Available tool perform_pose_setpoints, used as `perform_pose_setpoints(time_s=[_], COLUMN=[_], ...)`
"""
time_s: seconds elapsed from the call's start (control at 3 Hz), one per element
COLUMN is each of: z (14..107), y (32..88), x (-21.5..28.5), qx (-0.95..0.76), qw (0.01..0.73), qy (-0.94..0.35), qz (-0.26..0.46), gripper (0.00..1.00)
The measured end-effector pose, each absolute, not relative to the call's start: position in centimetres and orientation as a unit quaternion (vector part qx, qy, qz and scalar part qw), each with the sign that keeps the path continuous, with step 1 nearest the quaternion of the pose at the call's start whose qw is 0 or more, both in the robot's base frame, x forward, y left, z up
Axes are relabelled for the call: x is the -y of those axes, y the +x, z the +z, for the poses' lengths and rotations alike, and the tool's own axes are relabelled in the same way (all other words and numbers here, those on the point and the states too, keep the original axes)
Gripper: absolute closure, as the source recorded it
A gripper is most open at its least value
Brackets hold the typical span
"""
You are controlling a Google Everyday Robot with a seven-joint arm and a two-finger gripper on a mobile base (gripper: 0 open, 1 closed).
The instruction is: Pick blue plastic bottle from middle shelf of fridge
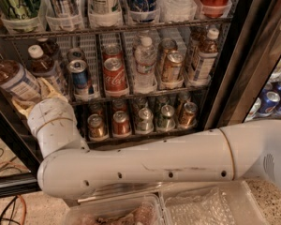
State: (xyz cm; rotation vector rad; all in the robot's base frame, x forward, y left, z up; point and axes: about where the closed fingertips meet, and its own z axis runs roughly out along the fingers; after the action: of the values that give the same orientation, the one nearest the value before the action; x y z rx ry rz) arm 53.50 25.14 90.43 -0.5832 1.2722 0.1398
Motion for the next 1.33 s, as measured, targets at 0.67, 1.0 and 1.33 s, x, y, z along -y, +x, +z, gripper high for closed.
perform_pose_setpoints(time_s=[0.67, 1.0, 1.33], z=[90.3, 88.3, 84.6], y=[52.7, 51.3, 48.5], x=[-24.7, -23.3, -20.4], qx=[-0.585, -0.614, -0.663], qw=[0.763, 0.74, 0.697], qy=[-0.268, -0.27, -0.271], qz=[0.059, 0.051, 0.034], gripper=[1.0, 1.0, 1.0])
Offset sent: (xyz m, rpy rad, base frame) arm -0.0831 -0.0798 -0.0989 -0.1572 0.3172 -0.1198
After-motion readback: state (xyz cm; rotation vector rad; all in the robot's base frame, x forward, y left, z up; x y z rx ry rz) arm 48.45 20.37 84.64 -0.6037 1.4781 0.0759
